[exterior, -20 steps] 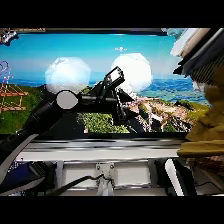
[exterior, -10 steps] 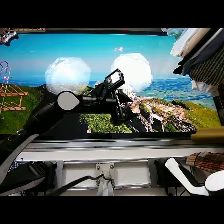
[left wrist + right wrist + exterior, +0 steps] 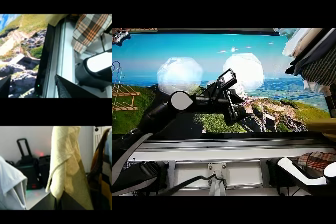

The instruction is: Fold the clothes and pants, and hang the long-sleeved shirts on hangers.

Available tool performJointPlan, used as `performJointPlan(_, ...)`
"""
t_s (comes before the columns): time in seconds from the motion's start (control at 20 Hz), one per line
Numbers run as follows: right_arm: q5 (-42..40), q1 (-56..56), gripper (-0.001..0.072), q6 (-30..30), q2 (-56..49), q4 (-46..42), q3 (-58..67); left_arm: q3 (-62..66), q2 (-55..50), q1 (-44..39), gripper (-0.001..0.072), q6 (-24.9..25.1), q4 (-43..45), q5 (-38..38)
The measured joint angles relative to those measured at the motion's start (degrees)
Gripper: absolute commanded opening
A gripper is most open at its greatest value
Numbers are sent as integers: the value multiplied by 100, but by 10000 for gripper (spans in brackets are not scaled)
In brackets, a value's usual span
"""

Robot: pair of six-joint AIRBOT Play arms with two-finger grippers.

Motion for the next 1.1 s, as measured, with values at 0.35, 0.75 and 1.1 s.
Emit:
performJointPlan(0.35,-533,-966,27,28,-103,990,11,-2,-105,0,585,-323,2,-2)
performJointPlan(0.75,-758,-1349,503,-424,13,1648,22,-2,-120,0,586,-365,4,-2)
performJointPlan(1.1,-3366,-975,496,-507,468,3585,28,61,509,310,586,-363,2,216)
